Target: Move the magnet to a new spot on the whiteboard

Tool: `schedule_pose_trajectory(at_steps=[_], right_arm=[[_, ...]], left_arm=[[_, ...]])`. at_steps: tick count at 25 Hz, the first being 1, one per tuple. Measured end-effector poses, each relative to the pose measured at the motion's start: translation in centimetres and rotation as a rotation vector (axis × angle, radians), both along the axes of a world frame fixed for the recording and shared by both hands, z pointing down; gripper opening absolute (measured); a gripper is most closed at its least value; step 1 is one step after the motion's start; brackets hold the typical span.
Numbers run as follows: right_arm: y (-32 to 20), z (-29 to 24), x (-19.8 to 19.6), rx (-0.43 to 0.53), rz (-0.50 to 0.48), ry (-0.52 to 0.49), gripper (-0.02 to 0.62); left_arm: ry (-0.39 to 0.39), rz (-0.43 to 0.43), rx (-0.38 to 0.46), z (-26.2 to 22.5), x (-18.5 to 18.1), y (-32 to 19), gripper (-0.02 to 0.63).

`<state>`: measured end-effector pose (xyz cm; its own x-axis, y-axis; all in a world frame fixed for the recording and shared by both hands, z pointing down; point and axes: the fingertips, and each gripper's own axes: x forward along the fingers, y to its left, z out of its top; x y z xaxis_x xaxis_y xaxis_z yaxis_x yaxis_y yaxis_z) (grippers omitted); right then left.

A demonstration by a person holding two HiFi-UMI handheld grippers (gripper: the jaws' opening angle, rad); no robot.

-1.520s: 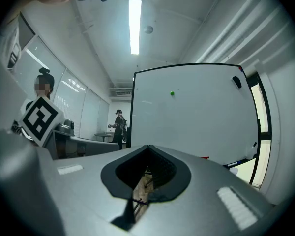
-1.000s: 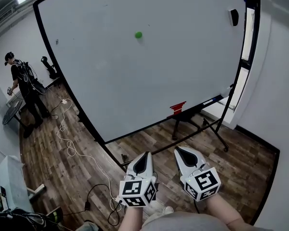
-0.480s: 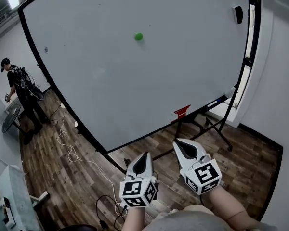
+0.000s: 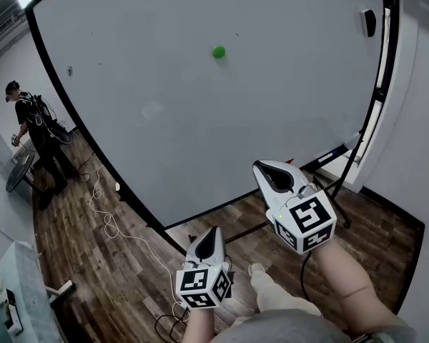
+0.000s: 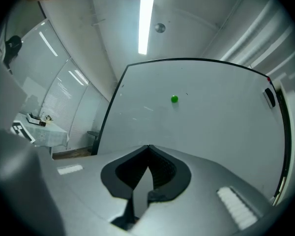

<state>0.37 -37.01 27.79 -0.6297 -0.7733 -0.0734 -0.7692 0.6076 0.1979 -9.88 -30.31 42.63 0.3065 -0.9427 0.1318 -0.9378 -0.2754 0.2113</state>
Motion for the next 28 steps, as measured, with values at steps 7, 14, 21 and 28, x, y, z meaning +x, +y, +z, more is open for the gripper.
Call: schedule_pose_trajectory(at_steps=[7,14,21,28], right_arm=[[-5.8,-6.4,-1.3,0.094,0.001,0.020,-0.002],[-10.4,-11.7,-2.5,0.159,0.018,0.046,-0.002],[-13.6,-15.8,-3.9,0.205,0.046,0.075,-0.002],[-15.3,-18.2,-4.7,0.232,0.083,0.079,0.083]], left_arm=[[-0.007,-0.051,0.007,-0.6,-1.6,-2.9,0.005],[-0.010,-0.076,0.002,-0.7,-2.8,-5.8,0.005],[-0.002,-0.087,0.000,-1.2,-3.5,-8.1,0.005],[0.005,-0.094,-0.004,-1.3,-4.2,-8.8,0.004]])
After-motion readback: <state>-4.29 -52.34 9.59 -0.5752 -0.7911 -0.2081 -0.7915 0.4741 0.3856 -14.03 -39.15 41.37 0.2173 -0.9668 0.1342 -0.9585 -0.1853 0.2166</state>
